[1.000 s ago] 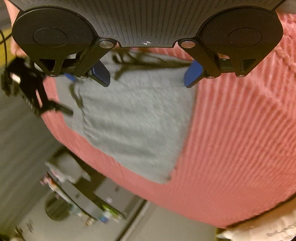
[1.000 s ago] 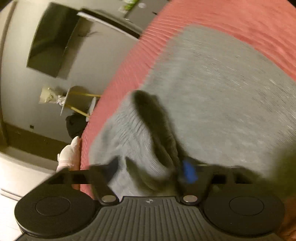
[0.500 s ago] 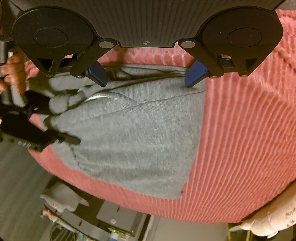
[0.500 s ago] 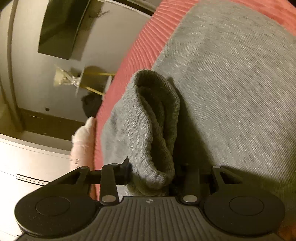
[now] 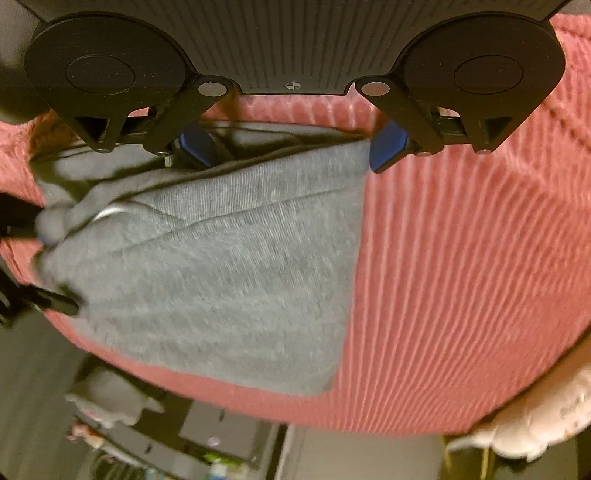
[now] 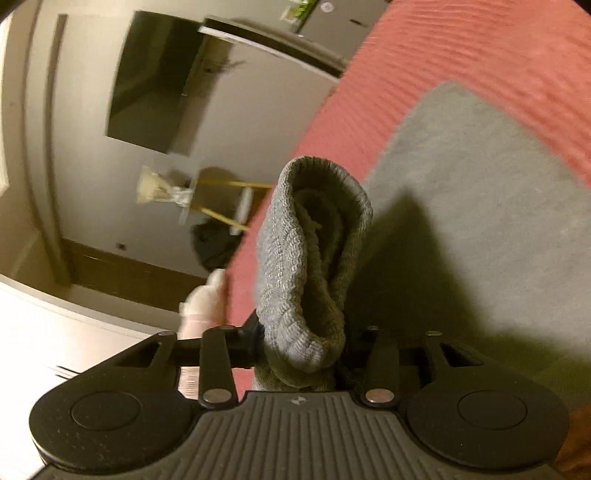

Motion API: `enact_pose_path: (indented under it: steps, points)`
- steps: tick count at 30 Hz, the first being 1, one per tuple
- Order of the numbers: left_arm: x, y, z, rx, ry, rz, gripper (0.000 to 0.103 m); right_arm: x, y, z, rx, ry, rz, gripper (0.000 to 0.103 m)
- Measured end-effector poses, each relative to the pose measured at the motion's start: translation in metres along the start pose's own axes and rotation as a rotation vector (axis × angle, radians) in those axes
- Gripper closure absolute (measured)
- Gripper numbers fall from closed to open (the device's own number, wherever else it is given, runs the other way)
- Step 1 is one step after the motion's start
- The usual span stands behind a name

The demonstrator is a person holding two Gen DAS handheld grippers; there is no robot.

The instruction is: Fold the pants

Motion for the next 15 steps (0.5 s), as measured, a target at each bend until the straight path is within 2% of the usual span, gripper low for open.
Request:
enact_pose_path:
  steps: [1, 2, 3, 7, 12, 14, 15]
  points:
    - [-0.003, -0.001, 0.003, -0.015, -0.006, -0.014, 0.011, 0.010, 0.000, 0.001, 0.012, 0.037, -0.008, 0.033]
    - [-0.005, -0.001, 0.006, -0.029, -0.004, -0.024, 0.011, 0.017, -0.001, 0.005, 0.019, 0.078, -0.001, 0.014]
    - [-0.007, -0.001, 0.007, -0.035, 0.000, -0.032, 0.011, 0.026, 0.001, 0.006, 0.019, 0.108, 0.015, 0.012]
    - [-0.010, -0.002, 0.007, -0.031, -0.001, -0.030, 0.011, 0.034, 0.010, 0.007, -0.014, 0.079, -0.037, 0.011]
    - [-0.007, -0.005, 0.009, -0.021, -0.017, -0.017, 0.011, 0.018, 0.021, 0.037, -0.154, 0.085, -0.115, 0.005]
    - [-0.004, -0.005, 0.010, -0.019, -0.014, -0.021, 0.011, 0.011, 0.022, 0.049, -0.150, 0.104, -0.123, 0.006]
    - [-0.004, -0.005, 0.010, -0.018, -0.013, -0.026, 0.011, 0.010, 0.021, 0.053, -0.134, 0.109, -0.108, 0.010]
Point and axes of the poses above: each gripper's, at about its wrist camera, not at the fingertips, and z roughly the way its jaws point, x to its right, y to its underside, the point moved 5 cm from there along z, roughly the way its jaws point, and after that the axes turned 7 degrees about -x, right-handed, at the moved point
